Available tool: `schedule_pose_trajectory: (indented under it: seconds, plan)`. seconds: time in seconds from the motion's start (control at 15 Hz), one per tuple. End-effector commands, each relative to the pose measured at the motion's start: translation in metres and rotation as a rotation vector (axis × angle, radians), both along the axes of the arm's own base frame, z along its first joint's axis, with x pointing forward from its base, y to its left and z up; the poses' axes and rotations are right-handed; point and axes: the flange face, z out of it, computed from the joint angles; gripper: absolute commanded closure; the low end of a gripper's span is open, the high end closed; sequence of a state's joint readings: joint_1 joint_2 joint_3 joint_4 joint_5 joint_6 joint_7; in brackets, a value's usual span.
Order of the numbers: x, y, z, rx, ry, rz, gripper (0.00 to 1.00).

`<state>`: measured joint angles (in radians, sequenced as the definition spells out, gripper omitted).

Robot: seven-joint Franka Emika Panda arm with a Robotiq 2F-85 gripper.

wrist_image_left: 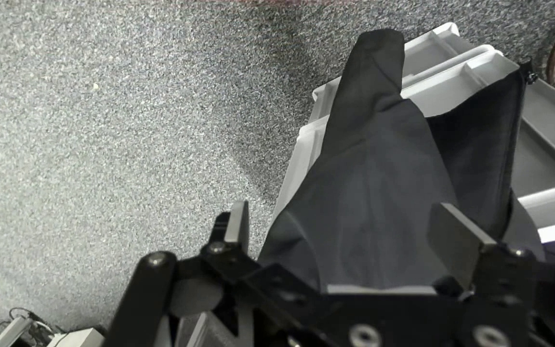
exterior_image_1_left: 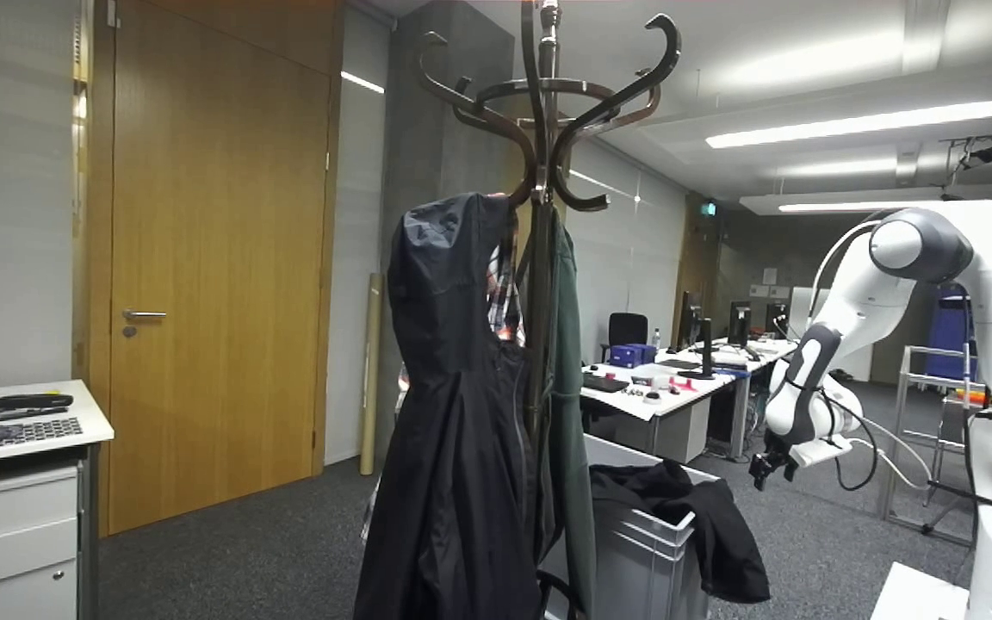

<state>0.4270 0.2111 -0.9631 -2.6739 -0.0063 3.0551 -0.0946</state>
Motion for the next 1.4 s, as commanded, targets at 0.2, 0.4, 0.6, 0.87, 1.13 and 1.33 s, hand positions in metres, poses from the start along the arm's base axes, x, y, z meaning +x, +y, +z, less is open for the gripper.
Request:
schedule_pose_trajectory:
  seconds: [0.2,0.4,0.6,0.87,1.13,1.33]
  plan:
    - [-0.012,-0.027,0.056,0.095,-0.139,0.160,0.00]
    - [-0.001,-0.023,0.067,0.138,-0.173,0.250,0.00]
    - [-0.003,-0.024,0.057,0.156,-0.168,0.215,0.00]
    - [0.003,-0.030,0.053,0.171,-0.166,0.220,0.00]
    - [0.005,-0.031,0.051,0.171,-0.164,0.230,0.00]
    - [0.005,-0.041,0.044,0.207,-0.143,0.222,0.00]
